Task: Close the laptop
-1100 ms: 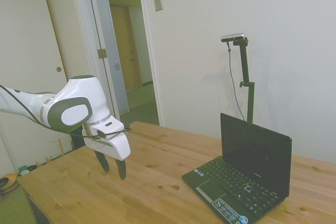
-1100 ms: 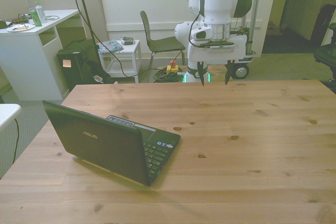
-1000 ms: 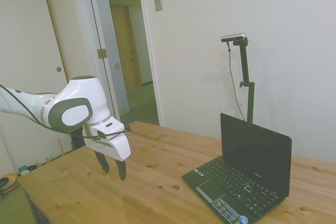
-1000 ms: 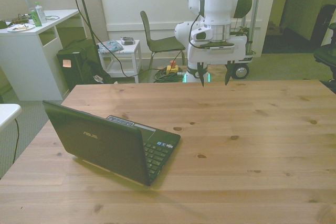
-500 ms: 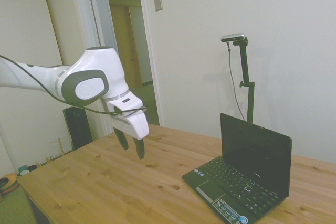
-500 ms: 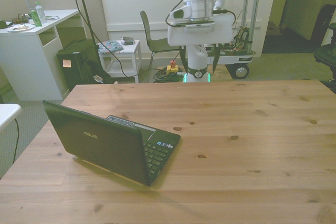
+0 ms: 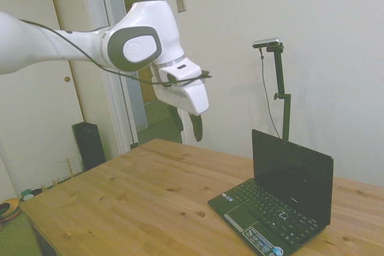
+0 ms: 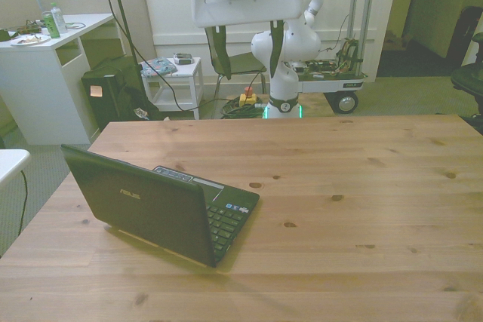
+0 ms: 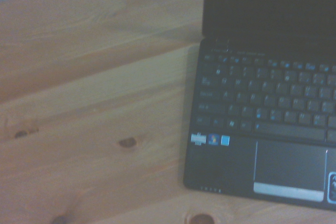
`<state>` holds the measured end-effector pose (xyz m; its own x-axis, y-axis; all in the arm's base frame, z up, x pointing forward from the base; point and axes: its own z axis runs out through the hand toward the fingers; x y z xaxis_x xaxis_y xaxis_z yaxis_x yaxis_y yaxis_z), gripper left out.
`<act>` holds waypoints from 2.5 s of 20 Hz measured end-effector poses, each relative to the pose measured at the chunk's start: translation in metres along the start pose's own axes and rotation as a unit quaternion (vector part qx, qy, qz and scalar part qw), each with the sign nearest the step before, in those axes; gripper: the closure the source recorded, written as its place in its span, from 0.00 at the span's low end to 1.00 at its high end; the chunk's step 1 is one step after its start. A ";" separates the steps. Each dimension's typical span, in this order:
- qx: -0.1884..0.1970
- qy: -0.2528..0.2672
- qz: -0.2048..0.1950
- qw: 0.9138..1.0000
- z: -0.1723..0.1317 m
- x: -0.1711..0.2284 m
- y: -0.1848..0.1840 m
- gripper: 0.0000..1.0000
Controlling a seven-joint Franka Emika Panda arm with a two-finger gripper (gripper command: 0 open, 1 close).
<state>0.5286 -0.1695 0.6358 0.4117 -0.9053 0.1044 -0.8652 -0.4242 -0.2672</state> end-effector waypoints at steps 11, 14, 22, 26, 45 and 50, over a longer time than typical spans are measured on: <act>0.005 0.053 0.068 0.996 -0.017 0.096 -0.050 0.00; -0.003 0.072 0.085 0.994 -0.004 0.122 -0.057 0.00; -0.036 0.092 0.108 0.989 0.035 0.175 -0.055 0.00; -0.044 0.101 0.116 0.987 0.046 0.190 -0.051 1.00; -0.030 0.115 0.115 0.986 0.110 0.215 -0.054 1.00; -0.037 0.092 0.110 0.989 0.135 0.210 -0.058 1.00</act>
<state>0.7040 -0.3326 0.5440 0.1583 -0.9613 0.2253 -0.9494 -0.2109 -0.2326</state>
